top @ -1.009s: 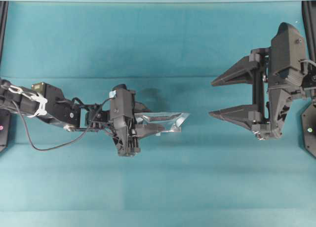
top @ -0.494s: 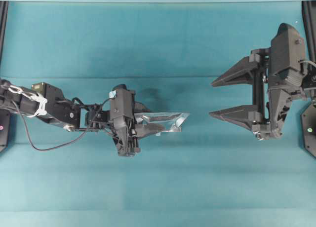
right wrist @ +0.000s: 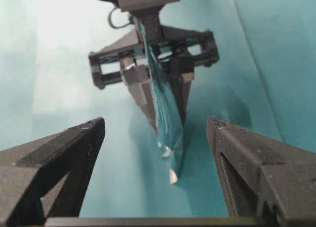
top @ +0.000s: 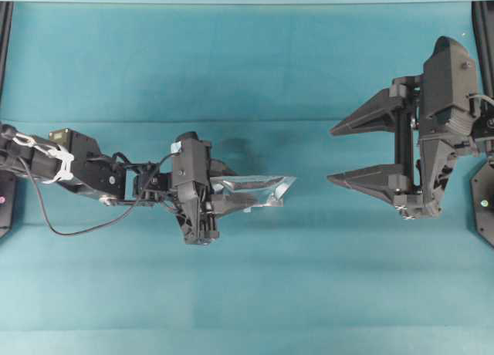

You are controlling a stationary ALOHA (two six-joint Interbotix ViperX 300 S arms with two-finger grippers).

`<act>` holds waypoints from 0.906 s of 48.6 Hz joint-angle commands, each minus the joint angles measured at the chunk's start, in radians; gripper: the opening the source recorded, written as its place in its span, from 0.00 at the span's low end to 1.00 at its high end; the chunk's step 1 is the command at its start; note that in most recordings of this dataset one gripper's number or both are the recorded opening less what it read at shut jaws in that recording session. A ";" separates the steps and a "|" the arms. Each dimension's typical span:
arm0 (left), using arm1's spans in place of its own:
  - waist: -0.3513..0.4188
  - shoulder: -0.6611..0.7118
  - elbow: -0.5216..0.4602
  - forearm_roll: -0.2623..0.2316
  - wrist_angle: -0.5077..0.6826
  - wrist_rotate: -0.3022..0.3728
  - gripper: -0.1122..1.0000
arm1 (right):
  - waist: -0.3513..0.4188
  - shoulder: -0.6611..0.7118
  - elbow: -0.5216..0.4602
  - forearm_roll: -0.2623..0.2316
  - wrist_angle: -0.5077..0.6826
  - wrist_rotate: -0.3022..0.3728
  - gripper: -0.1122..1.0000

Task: Hand over the silver zip bag and make it stand upright.

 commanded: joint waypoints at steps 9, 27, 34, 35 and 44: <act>-0.008 -0.012 -0.002 0.002 -0.005 0.000 0.36 | 0.002 -0.008 -0.009 0.002 -0.012 0.009 0.90; -0.006 -0.011 -0.002 0.002 -0.003 0.000 0.36 | 0.002 -0.008 -0.009 0.002 -0.009 0.011 0.90; -0.006 -0.011 -0.002 0.002 -0.005 0.000 0.36 | 0.002 -0.008 -0.009 0.002 -0.008 0.011 0.90; -0.006 -0.011 -0.002 0.002 -0.005 0.000 0.36 | 0.003 -0.008 -0.009 0.002 -0.008 0.011 0.90; -0.006 -0.011 -0.002 0.002 -0.005 0.000 0.36 | 0.002 -0.008 -0.009 0.002 0.003 0.011 0.90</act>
